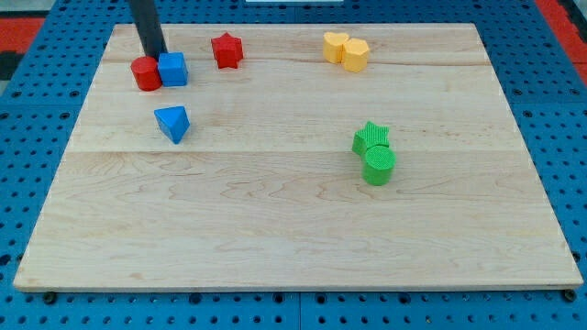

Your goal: Slide the blue cube along with the blue triangle towards down

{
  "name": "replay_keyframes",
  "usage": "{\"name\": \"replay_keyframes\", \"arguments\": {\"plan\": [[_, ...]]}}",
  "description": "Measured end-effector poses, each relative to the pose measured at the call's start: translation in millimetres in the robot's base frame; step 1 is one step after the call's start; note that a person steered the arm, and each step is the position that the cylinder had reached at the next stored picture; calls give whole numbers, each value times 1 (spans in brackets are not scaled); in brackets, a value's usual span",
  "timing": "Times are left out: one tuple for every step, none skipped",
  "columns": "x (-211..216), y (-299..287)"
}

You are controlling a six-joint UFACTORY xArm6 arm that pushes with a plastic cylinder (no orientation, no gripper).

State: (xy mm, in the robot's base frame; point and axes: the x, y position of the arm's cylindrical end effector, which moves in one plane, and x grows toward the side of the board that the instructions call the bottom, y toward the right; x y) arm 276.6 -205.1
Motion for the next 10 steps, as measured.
{"name": "replay_keyframes", "arguments": {"plan": [[23, 8], [32, 17], [16, 18], [2, 40], [8, 56], [36, 56], [68, 56], [103, 56], [133, 56], [134, 47]]}}
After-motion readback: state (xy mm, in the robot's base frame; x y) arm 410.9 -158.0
